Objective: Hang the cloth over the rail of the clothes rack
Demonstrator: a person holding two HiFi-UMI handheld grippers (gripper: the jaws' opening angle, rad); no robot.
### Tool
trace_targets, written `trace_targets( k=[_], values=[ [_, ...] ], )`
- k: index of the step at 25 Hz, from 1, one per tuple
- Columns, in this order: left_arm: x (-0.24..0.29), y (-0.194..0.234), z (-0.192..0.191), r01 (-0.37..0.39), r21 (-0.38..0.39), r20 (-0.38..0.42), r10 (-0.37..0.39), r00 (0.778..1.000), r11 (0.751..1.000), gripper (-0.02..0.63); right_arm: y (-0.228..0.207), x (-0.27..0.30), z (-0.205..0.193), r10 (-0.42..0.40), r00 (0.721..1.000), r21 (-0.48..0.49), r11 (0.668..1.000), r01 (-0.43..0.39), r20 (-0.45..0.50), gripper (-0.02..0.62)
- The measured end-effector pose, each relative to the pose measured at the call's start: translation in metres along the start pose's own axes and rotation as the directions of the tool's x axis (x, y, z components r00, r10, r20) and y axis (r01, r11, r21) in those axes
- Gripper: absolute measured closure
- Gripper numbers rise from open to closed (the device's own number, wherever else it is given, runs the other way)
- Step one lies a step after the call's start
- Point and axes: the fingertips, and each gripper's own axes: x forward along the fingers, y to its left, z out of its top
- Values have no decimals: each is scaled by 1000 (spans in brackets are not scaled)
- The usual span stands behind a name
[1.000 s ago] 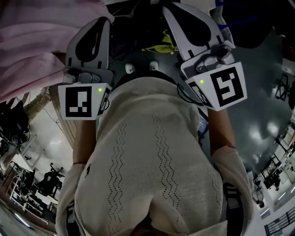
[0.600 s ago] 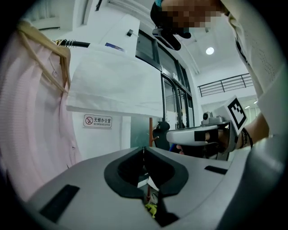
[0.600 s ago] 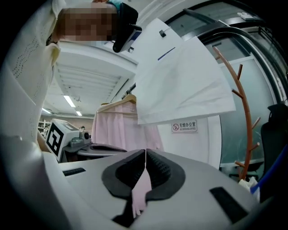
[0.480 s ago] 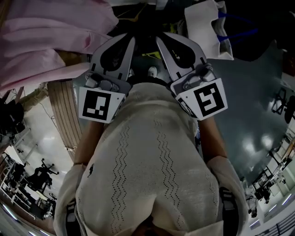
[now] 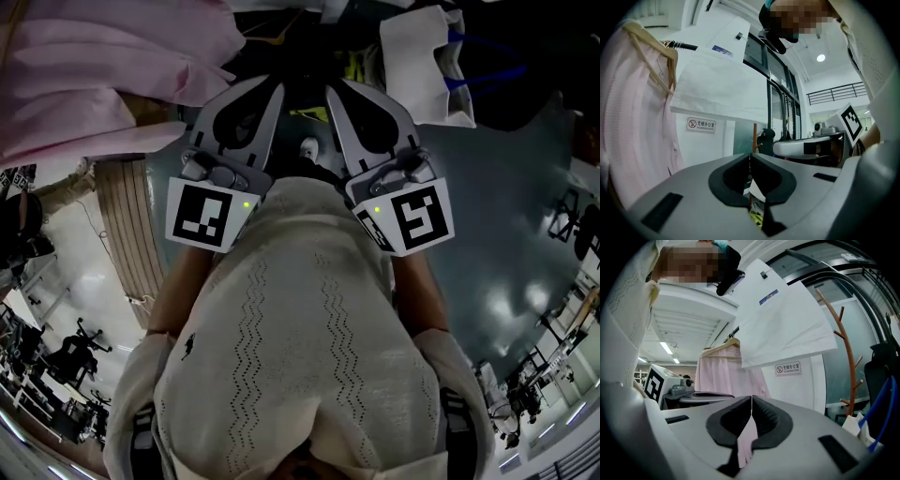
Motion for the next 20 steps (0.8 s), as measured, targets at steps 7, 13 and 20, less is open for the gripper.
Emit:
trace_targets(
  k=[7, 13, 20],
  values=[
    [0, 3, -5, 9, 17, -17, -9, 1000, 1000, 591, -2, 1, -5, -22, 1000, 15, 1000, 22, -4, 577],
    [1, 1, -7, 17, 22, -18, -16, 1000, 1000, 591, -3, 0, -7, -28, 1000, -7, 1000, 28, -12, 577],
    [-2, -4, -2, 21, 25, -16, -21, 1000, 999, 591, 1, -2, -4, -25, 1000, -11, 1000, 25, -14, 577]
  ],
)
